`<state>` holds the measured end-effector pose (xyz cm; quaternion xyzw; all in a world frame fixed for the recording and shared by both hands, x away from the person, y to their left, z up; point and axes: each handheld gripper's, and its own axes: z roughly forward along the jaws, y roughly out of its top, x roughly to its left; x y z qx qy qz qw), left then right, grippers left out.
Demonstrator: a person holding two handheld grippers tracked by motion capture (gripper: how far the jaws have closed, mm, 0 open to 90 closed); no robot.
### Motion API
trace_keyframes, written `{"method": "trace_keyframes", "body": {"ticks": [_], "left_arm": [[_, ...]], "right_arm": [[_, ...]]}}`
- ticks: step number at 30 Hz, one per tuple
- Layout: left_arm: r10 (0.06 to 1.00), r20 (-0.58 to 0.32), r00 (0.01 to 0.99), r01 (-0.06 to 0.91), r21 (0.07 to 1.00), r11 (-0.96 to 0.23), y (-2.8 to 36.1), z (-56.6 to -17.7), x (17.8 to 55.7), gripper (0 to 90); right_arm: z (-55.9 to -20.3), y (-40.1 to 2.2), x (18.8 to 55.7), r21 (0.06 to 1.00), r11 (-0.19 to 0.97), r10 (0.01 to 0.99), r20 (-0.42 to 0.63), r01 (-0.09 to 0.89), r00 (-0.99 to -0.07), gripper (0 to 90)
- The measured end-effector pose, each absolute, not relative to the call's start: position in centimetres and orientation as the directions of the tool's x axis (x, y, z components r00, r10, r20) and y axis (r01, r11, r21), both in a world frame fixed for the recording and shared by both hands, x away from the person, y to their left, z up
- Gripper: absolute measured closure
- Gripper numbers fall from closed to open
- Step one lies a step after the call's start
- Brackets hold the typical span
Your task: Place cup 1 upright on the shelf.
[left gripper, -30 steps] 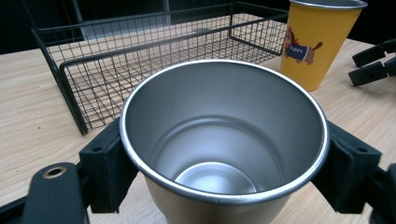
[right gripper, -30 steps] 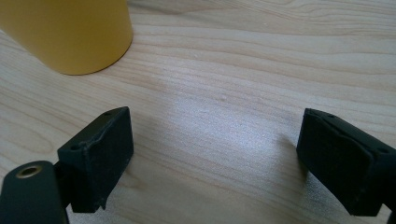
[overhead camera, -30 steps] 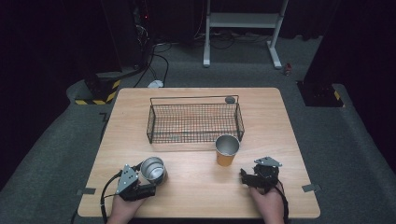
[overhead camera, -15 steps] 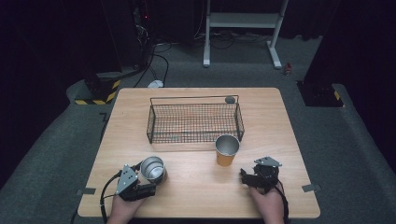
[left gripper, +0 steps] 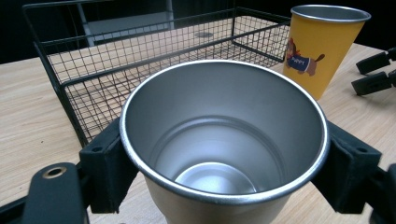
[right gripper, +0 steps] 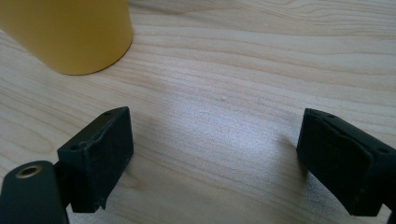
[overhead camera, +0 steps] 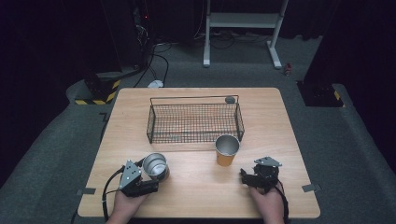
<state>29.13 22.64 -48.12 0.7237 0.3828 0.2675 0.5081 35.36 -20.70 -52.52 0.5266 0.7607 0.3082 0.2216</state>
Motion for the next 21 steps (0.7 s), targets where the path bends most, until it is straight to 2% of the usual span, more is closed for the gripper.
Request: {"method": "trace_keyframes", "body": {"ticks": [21], "left_arm": [[0.854,0.004,0.521,0.29,0.94,-0.181,20.7,-45.0,32.3,18.9]], "right_arm": [[-52.5,-20.7,35.4,0.702,0.259,0.936,-0.012,0.663,-0.353,10.7]]}}
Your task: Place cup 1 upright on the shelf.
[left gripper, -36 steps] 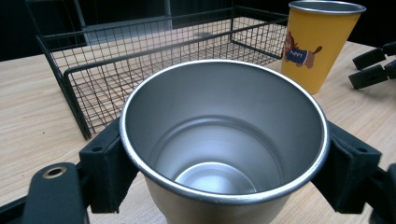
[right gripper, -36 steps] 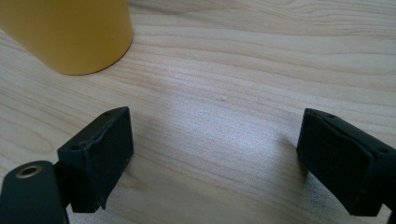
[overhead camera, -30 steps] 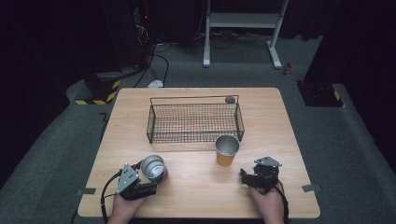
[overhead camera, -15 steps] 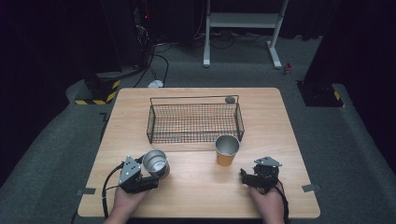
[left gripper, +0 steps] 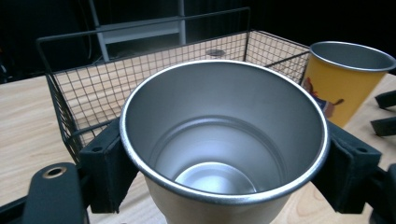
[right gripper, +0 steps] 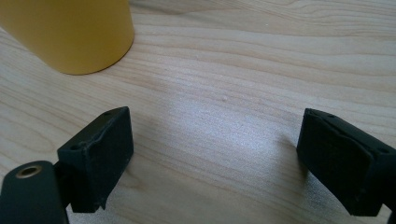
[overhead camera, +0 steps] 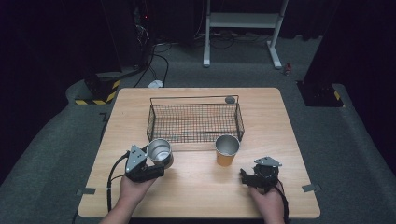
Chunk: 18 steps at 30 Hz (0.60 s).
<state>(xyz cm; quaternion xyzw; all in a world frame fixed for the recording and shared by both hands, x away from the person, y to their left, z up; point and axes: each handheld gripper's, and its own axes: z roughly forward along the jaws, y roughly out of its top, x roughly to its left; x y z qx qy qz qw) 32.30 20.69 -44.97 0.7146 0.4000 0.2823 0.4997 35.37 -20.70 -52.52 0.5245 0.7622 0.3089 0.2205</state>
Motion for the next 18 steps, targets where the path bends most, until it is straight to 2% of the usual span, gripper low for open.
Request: {"method": "trace_keyframes", "body": {"ticks": [2,18], "left_arm": [[0.852,0.036,0.523,0.285,0.934,-0.214,20.5,-44.8,32.5,18.9],[0.849,0.017,0.528,0.246,0.954,-0.172,19.5,-43.0,35.9,18.9]], "right_arm": [[-52.5,-20.7,35.4,0.702,0.259,0.936,-0.012,0.663,-0.353,10.7],[-52.5,-20.7,35.4,0.703,0.263,0.934,-0.015,0.661,-0.356,10.7]]}}
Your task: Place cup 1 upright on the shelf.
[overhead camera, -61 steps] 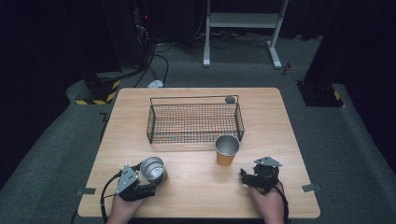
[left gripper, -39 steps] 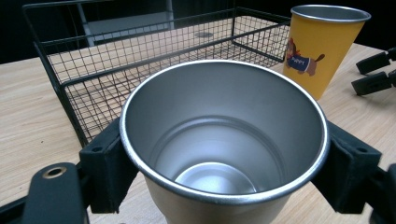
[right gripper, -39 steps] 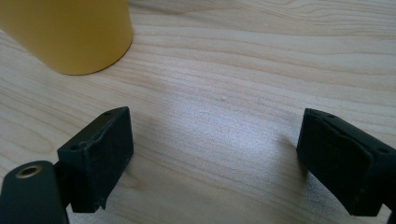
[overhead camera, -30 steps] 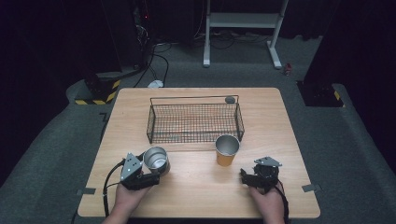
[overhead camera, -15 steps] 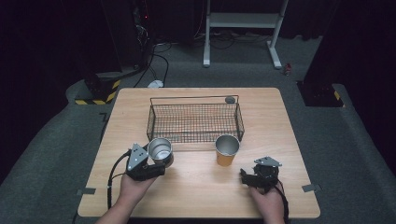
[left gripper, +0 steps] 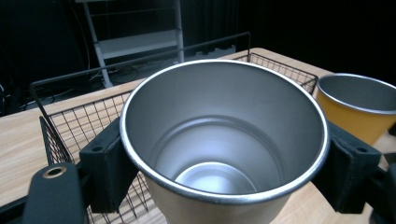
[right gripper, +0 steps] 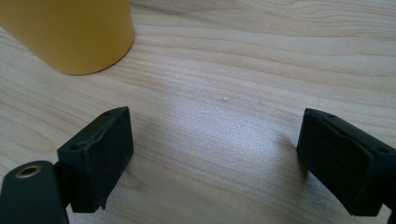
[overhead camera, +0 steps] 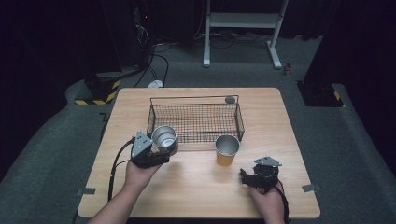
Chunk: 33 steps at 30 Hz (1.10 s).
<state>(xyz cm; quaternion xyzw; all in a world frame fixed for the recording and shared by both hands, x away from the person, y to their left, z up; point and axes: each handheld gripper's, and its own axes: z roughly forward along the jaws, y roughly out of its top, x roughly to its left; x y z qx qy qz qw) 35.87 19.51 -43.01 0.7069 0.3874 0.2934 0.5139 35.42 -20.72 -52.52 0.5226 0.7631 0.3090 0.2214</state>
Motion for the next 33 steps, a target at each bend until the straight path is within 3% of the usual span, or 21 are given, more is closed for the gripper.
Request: {"method": "trace_keyframes", "body": {"ticks": [33], "left_arm": [[0.88,-0.009,0.475,0.285,0.948,-0.144,19.0,-41.8,43.3,18.9]], "right_arm": [[-52.5,-20.6,35.5,0.703,0.257,0.935,-0.009,0.663,-0.354,10.7]]}}
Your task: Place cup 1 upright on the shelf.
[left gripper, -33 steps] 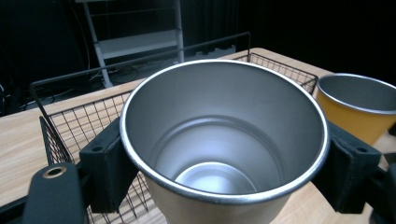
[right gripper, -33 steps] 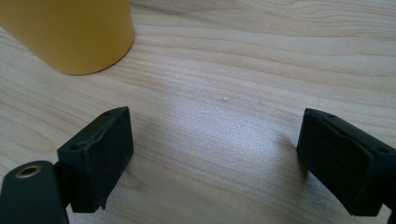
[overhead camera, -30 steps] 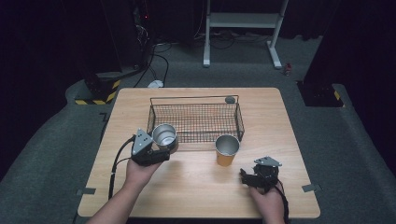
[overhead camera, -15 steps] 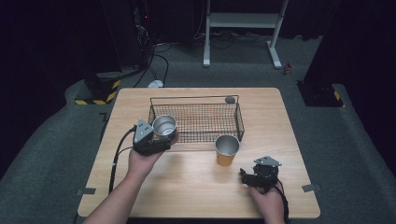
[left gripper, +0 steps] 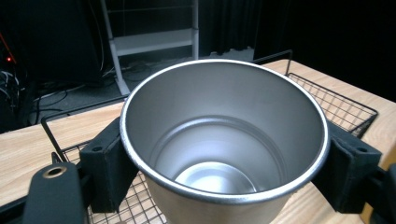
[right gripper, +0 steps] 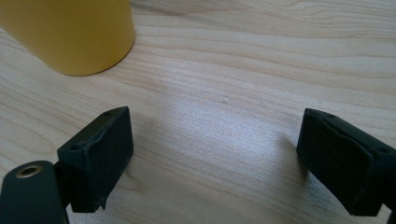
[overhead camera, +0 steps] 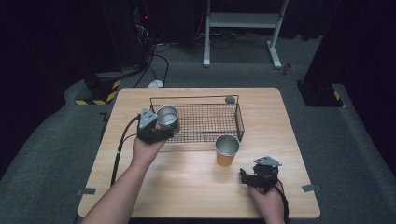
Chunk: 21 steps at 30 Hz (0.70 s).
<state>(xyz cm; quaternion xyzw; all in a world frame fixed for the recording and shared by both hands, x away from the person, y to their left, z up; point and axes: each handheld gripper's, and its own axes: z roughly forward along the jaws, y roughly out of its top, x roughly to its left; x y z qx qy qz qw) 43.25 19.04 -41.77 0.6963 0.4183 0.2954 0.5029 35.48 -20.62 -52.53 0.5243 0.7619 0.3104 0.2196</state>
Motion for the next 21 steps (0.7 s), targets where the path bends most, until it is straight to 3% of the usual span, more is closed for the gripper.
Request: {"method": "trace_keyframes", "body": {"ticks": [21], "left_arm": [[0.912,-0.041,0.408,0.369,0.921,-0.124,18.9,-44.9,47.8,18.9]], "right_arm": [[-52.5,-20.6,35.4,0.704,0.26,0.936,-0.015,0.661,-0.353,11.1]]}}
